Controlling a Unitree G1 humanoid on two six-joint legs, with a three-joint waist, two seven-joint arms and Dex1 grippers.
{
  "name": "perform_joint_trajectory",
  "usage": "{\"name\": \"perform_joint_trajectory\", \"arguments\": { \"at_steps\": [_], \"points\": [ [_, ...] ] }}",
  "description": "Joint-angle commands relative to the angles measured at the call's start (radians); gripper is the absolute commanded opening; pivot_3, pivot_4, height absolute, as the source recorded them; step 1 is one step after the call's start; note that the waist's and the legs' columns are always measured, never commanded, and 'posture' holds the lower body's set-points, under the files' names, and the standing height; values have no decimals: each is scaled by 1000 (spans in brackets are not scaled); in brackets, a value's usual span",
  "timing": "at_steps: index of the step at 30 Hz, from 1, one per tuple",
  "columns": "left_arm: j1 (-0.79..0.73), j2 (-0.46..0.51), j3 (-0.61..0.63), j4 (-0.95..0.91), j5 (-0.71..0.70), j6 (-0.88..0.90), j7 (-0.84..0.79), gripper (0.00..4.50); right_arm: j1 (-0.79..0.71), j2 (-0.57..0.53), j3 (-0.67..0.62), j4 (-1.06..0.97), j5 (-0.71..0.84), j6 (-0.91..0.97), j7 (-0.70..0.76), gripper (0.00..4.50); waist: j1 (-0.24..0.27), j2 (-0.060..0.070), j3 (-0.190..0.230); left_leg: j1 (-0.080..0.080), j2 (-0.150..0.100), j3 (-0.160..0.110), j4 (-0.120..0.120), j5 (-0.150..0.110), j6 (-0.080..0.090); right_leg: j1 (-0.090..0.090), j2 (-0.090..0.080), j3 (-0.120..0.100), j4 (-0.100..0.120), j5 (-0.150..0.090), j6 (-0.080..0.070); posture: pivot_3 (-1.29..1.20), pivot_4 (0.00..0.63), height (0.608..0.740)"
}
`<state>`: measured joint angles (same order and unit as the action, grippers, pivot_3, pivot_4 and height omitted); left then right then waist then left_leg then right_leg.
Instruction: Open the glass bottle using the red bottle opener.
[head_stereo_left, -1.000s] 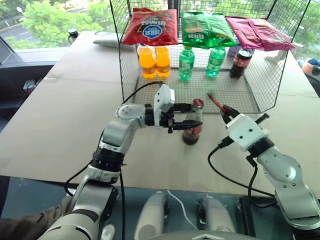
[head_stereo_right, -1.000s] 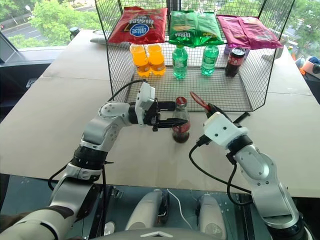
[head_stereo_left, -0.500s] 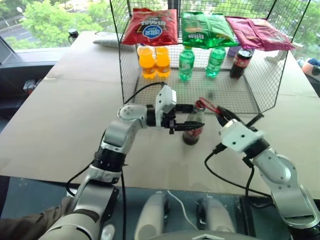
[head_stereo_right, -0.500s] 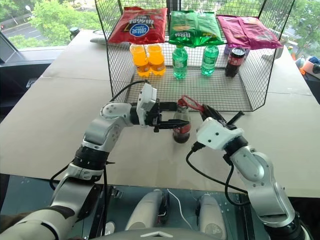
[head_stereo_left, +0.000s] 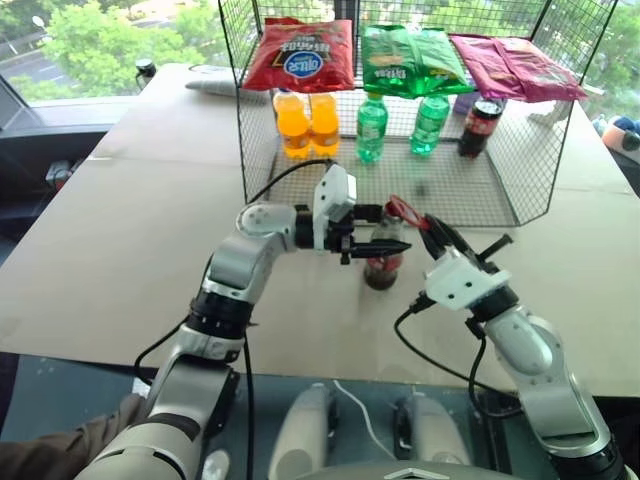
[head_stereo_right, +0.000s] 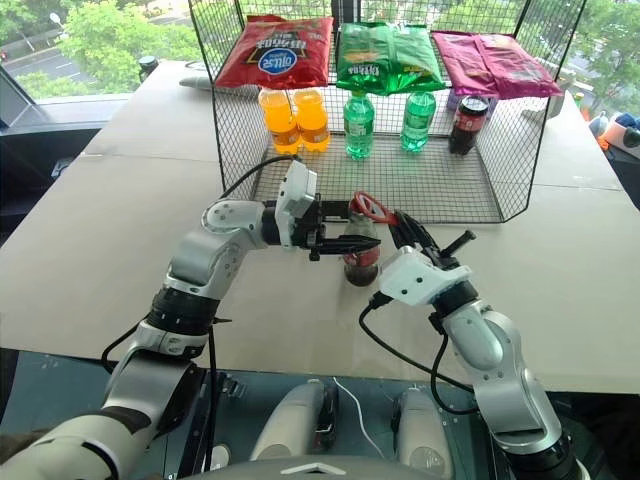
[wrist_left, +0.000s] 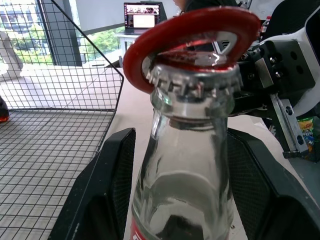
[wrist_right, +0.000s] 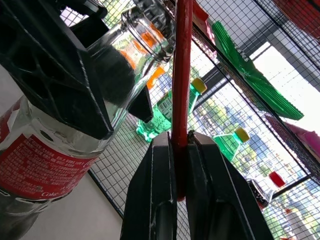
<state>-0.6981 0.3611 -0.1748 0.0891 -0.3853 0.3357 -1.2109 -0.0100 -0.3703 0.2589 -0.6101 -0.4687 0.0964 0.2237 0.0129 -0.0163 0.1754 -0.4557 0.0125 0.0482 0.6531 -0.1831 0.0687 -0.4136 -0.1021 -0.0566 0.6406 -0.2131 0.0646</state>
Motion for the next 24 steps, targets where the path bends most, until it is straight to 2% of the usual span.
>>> {"name": "perform_joint_trajectory", "arguments": {
  "at_steps": [1,16,24],
  "points": [
    [-29,3,15,-28,-10,8,21,2724,6,13,39,20,-63,-30,-19,0,0,0,0,0,0,0,0,0,0,0,0,0,0,0,0,0,150,740],
    [-39,-2,-1,5,12,-5,22,2724,-5,30,63,111,-304,-33,-84,0,0,0,-1,3,1,1,0,0,0,2,0,0,0,0,0,0,150,740],
    [-32,-2,-5,15,20,-24,16,2724,-5,37,51,124,-347,-23,-86,0,-1,0,-1,5,3,2,0,0,-1,2,0,1,0,0,0,0,150,740]
  ]
}}
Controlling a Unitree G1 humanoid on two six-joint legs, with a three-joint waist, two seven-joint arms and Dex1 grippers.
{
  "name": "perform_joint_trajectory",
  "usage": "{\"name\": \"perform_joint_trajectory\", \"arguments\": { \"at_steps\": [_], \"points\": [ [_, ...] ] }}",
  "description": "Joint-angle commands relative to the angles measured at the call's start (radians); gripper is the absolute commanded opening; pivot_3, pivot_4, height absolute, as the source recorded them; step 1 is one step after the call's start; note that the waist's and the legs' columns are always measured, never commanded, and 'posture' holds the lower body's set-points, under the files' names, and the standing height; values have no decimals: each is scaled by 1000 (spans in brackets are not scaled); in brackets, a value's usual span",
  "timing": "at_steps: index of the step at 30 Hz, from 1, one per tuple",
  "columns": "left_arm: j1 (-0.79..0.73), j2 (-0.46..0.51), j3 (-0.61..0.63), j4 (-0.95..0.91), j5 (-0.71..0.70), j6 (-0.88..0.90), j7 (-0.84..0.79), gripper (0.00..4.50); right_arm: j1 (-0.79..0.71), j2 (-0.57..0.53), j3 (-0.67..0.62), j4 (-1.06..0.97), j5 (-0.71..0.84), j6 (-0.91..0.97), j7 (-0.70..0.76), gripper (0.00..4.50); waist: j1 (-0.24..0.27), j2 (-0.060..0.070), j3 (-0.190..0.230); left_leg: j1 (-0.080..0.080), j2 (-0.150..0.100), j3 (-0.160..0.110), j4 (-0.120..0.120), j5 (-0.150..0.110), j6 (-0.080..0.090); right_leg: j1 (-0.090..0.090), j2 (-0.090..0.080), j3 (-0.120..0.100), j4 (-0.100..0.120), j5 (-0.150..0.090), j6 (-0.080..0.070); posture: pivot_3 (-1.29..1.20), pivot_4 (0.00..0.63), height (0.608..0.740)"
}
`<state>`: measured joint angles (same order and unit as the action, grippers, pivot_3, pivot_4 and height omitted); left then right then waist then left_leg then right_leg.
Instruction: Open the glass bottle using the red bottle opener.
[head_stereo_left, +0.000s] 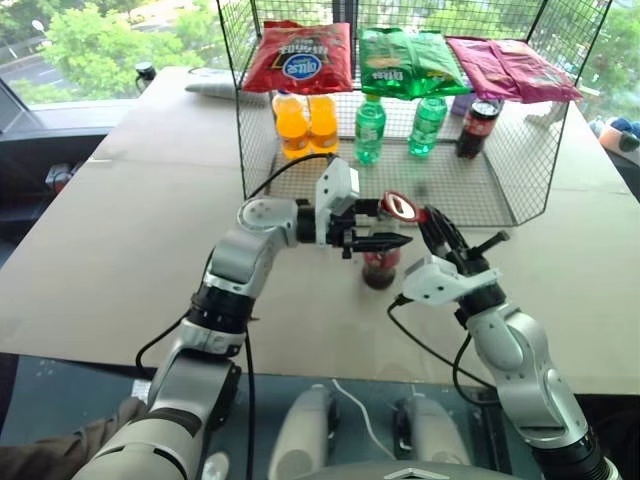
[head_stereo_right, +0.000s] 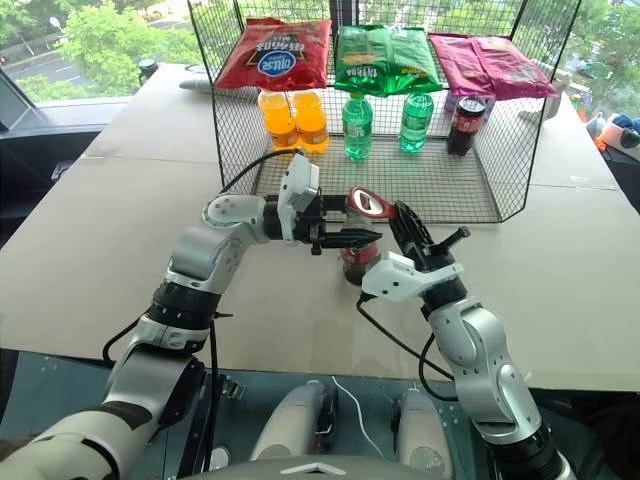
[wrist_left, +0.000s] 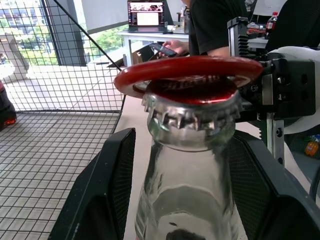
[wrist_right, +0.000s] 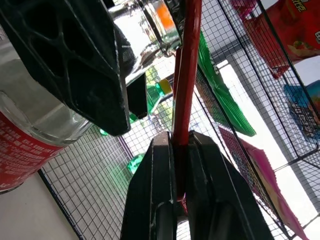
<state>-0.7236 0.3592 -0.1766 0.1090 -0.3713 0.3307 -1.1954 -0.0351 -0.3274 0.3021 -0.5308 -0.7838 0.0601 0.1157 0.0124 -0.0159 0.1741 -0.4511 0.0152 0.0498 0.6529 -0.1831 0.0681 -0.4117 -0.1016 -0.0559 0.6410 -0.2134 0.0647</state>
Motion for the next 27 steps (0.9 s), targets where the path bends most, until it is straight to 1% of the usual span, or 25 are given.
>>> {"name": "perform_joint_trajectory", "arguments": {
  "at_steps": [1,10,20,22,25,27],
  "points": [
    [-8,-1,-4,-1,7,-21,0,2724,20,-7,7,45,-36,12,23,0,0,0,0,0,0,0,0,0,0,0,0,0,0,0,0,0,150,740],
    [-10,-6,-12,6,12,-29,2,2724,39,-23,-7,37,-49,-6,35,0,0,0,-1,0,1,0,0,0,0,0,0,0,0,0,0,0,150,740],
    [-11,-8,-19,14,17,-41,-2,2724,11,-101,-73,-15,-23,1,155,0,0,0,-1,0,1,0,0,0,0,0,0,0,0,0,0,0,150,740],
    [-11,-11,-18,16,18,-44,0,2724,30,-82,-84,-12,7,14,154,0,2,0,-1,0,1,0,0,0,0,0,0,0,0,0,0,0,150,740],
    [-9,-12,-18,14,19,-46,0,2724,52,-66,-67,7,14,3,138,0,1,0,-1,0,1,0,0,0,0,0,0,0,0,0,0,0,150,740],
    [-9,-11,-17,11,18,-45,1,2724,60,-29,-65,14,36,16,120,0,1,0,-1,0,1,0,0,0,0,0,0,0,0,0,0,0,150,740]
  ]
}}
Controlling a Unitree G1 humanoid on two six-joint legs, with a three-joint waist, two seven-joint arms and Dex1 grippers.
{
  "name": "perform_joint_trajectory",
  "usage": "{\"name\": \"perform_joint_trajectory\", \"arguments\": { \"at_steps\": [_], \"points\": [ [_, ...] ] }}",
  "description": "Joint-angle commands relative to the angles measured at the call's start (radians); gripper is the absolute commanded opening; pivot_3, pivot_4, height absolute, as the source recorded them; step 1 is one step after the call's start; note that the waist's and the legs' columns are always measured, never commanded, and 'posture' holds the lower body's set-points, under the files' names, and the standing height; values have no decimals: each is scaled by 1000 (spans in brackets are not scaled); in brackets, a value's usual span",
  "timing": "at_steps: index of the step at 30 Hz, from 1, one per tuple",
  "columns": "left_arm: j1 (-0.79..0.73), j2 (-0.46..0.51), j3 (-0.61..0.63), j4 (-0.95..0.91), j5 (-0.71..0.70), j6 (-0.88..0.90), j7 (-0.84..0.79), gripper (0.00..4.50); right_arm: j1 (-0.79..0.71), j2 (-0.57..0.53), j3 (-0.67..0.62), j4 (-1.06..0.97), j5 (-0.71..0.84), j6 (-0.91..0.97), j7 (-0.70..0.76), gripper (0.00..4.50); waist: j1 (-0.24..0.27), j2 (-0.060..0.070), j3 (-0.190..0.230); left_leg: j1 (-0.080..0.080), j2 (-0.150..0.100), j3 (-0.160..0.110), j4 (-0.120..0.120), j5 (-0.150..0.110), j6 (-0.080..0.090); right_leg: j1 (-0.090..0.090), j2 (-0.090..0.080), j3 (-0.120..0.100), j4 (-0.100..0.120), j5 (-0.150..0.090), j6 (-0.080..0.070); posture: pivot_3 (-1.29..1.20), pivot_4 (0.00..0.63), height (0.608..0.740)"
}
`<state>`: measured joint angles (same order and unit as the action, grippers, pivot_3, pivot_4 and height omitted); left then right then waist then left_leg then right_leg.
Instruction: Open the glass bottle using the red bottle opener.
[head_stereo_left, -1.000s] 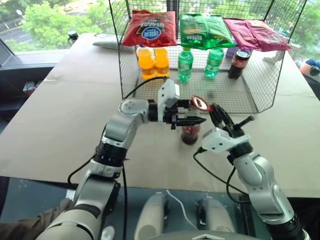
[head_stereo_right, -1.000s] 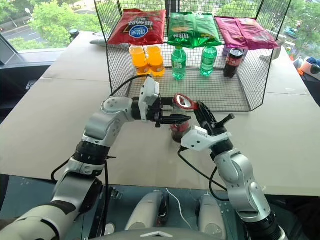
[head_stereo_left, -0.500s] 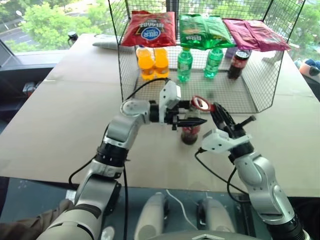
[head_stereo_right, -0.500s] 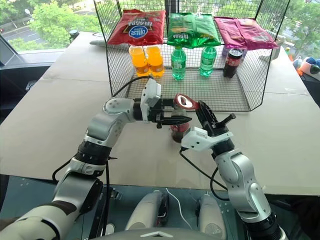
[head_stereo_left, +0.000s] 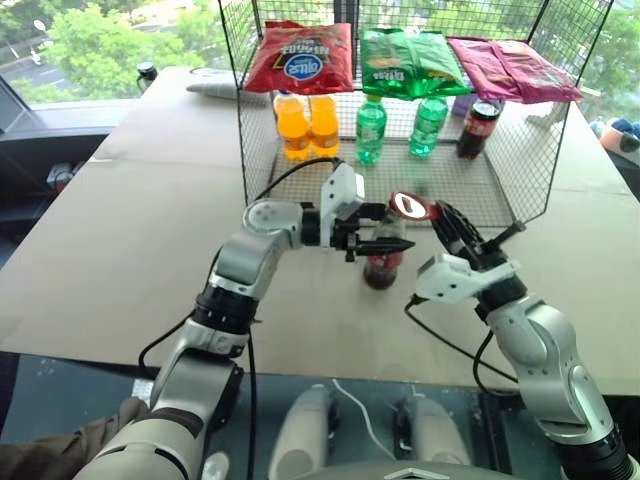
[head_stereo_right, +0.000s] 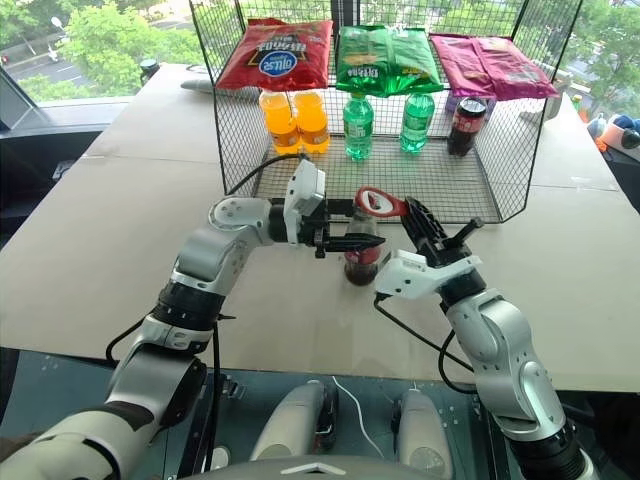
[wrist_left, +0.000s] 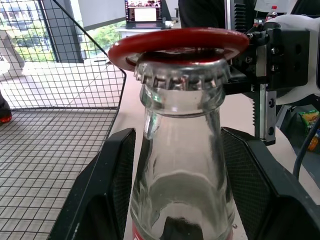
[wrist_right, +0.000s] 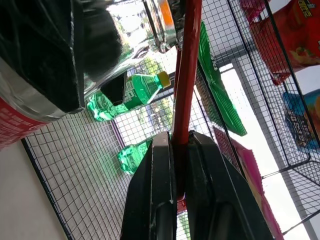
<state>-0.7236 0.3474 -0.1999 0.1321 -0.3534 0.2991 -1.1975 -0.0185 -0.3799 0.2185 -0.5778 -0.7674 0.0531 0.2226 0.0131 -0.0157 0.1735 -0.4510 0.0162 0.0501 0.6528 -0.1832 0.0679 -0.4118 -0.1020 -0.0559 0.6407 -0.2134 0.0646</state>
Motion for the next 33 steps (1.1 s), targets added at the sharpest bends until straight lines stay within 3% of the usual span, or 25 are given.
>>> {"name": "perform_joint_trajectory", "arguments": {
  "at_steps": [1,6,17,33],
  "points": [
    [-9,2,7,-13,0,-12,3,2724,46,42,19,67,27,30,2,0,0,0,0,0,0,0,0,0,0,0,0,0,0,0,0,0,150,740],
    [-2,10,8,-23,0,-10,5,2724,51,123,45,134,21,18,-90,0,-1,0,-1,0,0,0,0,-2,-4,0,0,0,0,0,0,0,150,740],
    [55,38,4,-71,-6,-14,1,2724,10,163,126,267,-83,-15,-254,0,-3,0,-5,1,0,0,-1,-3,-5,0,0,0,0,0,0,0,150,740],
    [41,30,0,-75,-4,-1,12,2724,24,119,130,248,-92,-31,-245,0,-4,2,-10,1,0,0,-2,-3,-5,0,-1,1,0,0,0,0,150,740]
  ]
}}
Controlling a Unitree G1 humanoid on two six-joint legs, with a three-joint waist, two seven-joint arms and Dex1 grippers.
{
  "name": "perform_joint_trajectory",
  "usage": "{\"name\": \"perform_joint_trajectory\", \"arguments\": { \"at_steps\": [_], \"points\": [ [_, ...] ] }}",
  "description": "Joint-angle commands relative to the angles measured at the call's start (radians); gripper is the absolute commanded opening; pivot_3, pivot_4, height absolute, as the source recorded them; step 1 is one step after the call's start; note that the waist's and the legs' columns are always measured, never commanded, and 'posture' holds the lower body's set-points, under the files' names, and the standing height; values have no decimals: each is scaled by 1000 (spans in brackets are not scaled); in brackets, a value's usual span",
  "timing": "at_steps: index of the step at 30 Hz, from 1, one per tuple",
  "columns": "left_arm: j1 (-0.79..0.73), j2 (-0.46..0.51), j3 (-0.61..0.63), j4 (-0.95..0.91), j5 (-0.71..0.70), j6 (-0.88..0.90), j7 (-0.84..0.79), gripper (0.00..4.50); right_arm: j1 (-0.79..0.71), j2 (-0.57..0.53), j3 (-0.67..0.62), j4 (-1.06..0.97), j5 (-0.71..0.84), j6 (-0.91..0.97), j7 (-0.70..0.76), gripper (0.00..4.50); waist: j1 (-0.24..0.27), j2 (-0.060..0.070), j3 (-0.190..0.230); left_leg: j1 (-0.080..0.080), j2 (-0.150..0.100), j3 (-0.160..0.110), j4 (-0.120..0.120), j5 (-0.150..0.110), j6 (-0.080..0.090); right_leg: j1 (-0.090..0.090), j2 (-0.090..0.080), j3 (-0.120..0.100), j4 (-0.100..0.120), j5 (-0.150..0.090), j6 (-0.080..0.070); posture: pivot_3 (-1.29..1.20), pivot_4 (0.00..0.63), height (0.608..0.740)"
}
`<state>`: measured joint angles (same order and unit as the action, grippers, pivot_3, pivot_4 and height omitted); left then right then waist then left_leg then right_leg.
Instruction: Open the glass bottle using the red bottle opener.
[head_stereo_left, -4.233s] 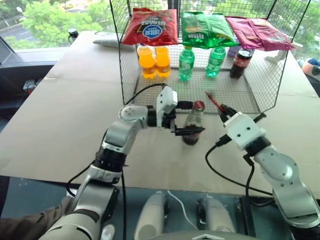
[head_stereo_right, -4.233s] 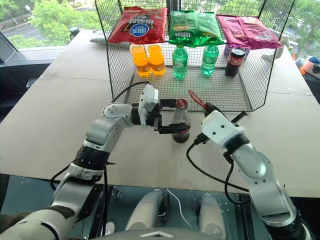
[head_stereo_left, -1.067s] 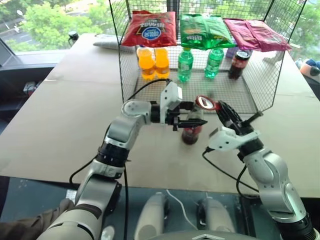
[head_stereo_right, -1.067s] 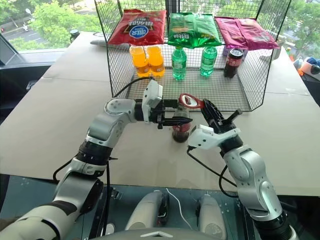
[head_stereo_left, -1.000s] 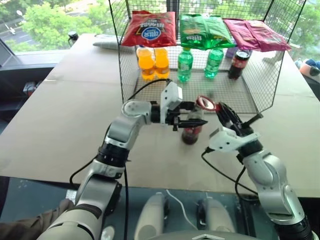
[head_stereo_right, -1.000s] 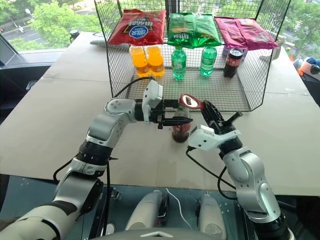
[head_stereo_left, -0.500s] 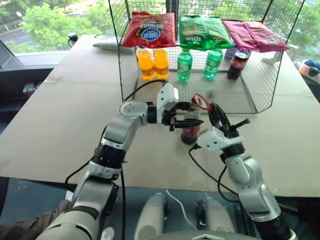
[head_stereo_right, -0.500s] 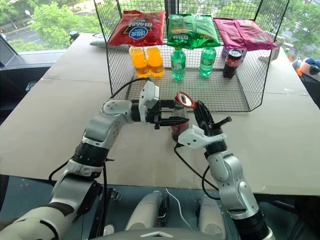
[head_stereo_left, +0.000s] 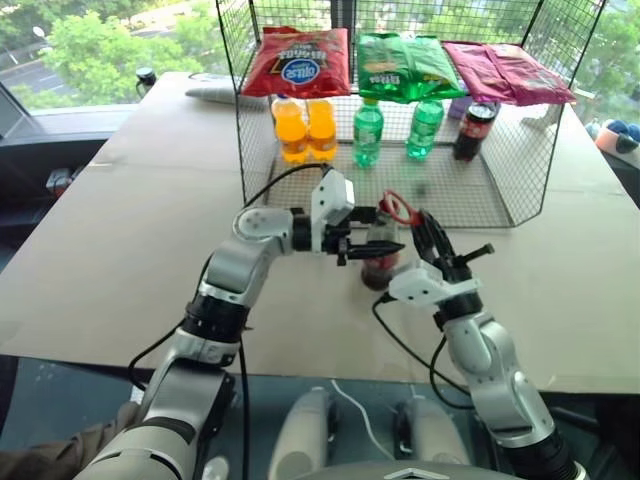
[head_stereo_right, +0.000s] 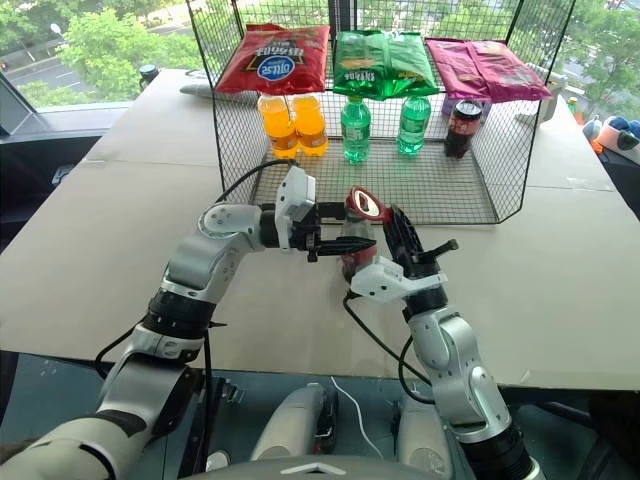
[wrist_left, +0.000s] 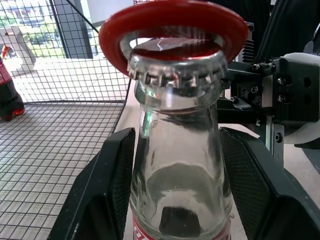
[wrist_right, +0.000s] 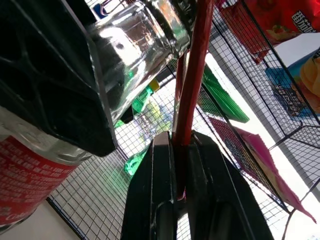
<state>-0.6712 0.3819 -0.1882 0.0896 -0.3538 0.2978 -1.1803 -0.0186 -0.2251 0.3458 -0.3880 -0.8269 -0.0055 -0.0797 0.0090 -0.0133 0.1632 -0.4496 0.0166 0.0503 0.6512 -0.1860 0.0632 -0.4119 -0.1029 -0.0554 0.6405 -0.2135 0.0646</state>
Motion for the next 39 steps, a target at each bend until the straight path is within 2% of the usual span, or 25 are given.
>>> {"name": "perform_joint_trajectory", "arguments": {
  "at_steps": [1,15,27,34,39],
  "points": [
    [-9,-4,-11,-34,-4,-2,-6,2724,22,-44,1,52,-37,30,66,0,0,0,0,0,0,0,0,0,0,0,0,0,0,0,0,0,150,740],
    [20,-12,-17,14,18,-78,-9,2724,2,-136,-58,-37,-42,44,186,0,1,0,0,0,0,0,-1,0,0,0,-1,0,-1,0,0,0,150,740],
    [-7,-6,-28,-1,22,-47,-12,2724,-8,-200,-109,-96,-27,54,302,0,2,0,0,-1,0,0,-1,0,0,0,-1,-1,-2,0,0,0,150,740],
    [47,-12,-43,-50,27,-52,8,2724,28,-62,-119,-110,124,120,296,0,3,0,0,-1,0,-1,-4,0,0,0,-2,-1,-5,0,0,0,150,740],
    [36,-3,-30,-74,13,-13,18,2724,55,6,-77,-74,89,103,211,0,3,2,1,-4,-1,-1,-6,0,0,-1,-1,-2,-9,0,0,0,150,740]
  ]
}}
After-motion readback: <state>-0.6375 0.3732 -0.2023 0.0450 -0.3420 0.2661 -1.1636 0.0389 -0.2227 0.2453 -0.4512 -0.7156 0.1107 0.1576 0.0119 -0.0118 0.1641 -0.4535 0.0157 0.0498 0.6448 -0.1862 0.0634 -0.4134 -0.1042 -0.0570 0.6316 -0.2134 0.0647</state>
